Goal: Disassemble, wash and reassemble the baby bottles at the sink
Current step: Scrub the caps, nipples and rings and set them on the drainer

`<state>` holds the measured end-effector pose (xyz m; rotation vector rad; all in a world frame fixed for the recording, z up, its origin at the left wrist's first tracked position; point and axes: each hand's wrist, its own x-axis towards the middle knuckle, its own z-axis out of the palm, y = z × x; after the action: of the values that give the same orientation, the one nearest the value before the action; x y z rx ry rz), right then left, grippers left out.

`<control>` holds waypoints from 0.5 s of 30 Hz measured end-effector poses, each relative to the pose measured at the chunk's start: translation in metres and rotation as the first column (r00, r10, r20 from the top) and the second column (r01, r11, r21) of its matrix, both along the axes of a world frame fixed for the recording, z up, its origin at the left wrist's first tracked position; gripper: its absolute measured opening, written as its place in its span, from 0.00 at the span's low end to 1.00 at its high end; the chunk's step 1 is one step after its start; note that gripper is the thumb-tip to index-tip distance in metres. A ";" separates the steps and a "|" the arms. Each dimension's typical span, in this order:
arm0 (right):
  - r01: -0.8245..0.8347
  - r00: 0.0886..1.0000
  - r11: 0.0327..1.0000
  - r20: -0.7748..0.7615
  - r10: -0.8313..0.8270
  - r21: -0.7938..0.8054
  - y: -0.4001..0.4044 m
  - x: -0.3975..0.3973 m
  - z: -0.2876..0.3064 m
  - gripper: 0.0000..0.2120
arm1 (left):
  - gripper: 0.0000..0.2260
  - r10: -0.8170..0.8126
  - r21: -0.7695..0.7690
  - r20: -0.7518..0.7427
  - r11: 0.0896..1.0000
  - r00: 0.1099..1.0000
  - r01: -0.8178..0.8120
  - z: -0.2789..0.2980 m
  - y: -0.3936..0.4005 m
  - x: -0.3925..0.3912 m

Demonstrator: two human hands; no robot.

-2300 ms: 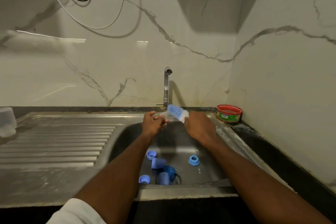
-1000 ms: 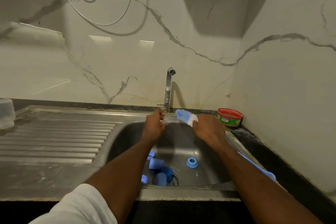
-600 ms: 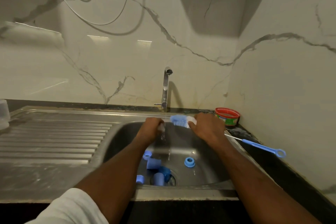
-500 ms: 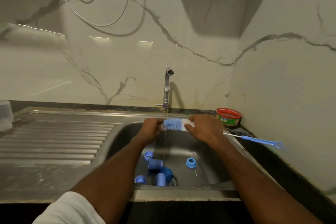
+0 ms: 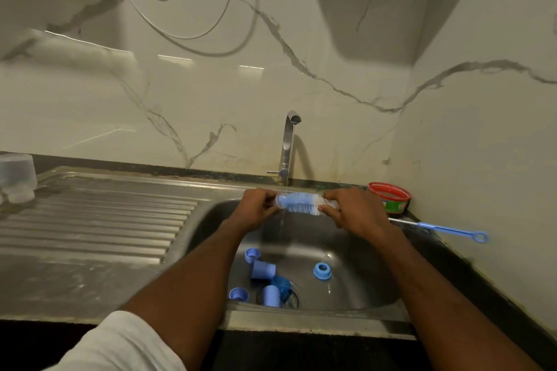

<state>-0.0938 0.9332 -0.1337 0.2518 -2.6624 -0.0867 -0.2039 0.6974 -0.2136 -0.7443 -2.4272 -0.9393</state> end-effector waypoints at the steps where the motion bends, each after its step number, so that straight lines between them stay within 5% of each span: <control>1: -0.009 1.000 1.000 -0.010 0.009 0.009 0.002 0.000 0.001 0.22 | 0.12 -0.004 -0.014 -0.004 1.000 1.000 0.004 0.000 0.000 0.000; 15: 0.023 0.996 0.966 -0.093 0.001 0.257 -0.018 0.002 0.002 0.15 | 0.10 -0.096 -0.292 -0.138 0.955 0.986 0.052 0.006 -0.001 0.002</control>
<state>-0.0914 0.9150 -0.1317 0.3076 -2.5572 -0.4402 -0.2018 0.6963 -0.2076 -0.9770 -2.4417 -0.5367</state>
